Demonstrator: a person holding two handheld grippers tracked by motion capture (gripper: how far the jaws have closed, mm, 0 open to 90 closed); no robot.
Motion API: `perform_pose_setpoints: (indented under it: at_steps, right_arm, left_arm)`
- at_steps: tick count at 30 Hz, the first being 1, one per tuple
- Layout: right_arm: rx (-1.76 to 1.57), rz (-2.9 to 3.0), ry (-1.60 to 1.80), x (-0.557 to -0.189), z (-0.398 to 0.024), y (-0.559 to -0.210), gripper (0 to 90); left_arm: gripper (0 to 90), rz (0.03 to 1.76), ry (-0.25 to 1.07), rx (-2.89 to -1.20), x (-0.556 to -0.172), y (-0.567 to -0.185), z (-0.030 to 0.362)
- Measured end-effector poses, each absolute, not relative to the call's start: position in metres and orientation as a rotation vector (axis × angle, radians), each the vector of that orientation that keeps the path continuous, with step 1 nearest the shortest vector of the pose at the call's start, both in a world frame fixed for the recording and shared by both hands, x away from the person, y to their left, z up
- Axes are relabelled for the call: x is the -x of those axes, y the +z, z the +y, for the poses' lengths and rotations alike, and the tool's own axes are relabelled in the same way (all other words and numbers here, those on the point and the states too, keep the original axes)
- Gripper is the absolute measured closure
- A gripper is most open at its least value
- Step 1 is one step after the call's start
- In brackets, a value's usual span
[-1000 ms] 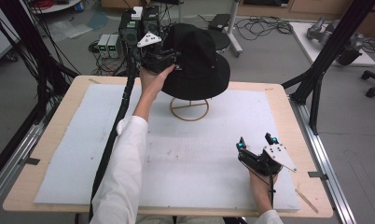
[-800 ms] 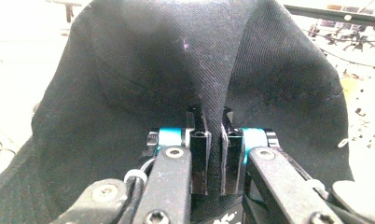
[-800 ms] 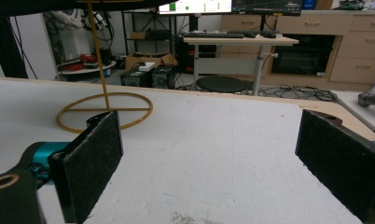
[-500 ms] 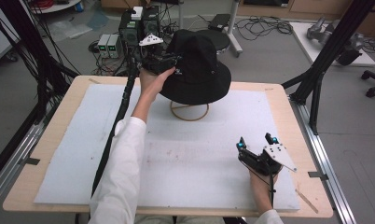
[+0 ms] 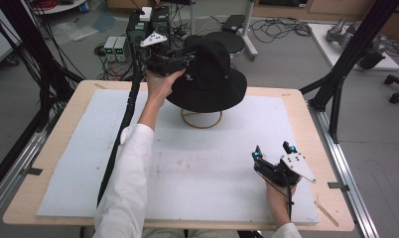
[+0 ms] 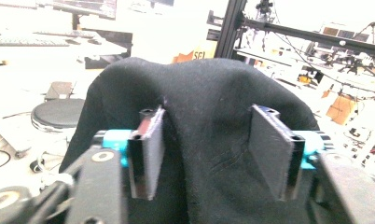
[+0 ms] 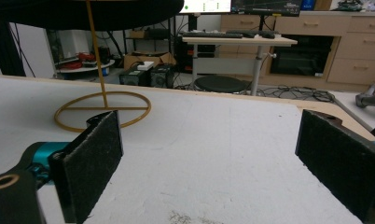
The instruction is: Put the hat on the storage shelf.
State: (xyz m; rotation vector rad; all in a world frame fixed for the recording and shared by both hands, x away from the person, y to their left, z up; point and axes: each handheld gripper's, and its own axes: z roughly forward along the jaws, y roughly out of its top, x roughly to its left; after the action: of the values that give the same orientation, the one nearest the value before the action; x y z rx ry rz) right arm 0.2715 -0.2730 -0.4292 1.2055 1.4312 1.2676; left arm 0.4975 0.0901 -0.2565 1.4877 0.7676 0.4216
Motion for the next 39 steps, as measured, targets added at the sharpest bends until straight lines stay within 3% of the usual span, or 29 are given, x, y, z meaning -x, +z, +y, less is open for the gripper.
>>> perform_pose_setpoints:
  at_steps: [7, 24, 39]
  right_arm:
    - [-1.198, 1.429, 1.264, -0.271, -0.273, -0.429, 6.6]
    - [-1.196, 1.435, 1.27, -0.27, -0.271, -0.429, 6.5]
    - [-1.201, 1.448, 1.273, -0.269, -0.266, -0.43, 6.5]
  left_arm:
    - [35.2, 0.761, 0.452, -1.539, -0.488, -0.252, 0.092]
    - [32.9, 0.765, 0.577, -1.541, -0.45, -0.238, 0.128]
    - [32.3, 0.822, 0.679, -1.458, -0.403, -0.252, 0.176]
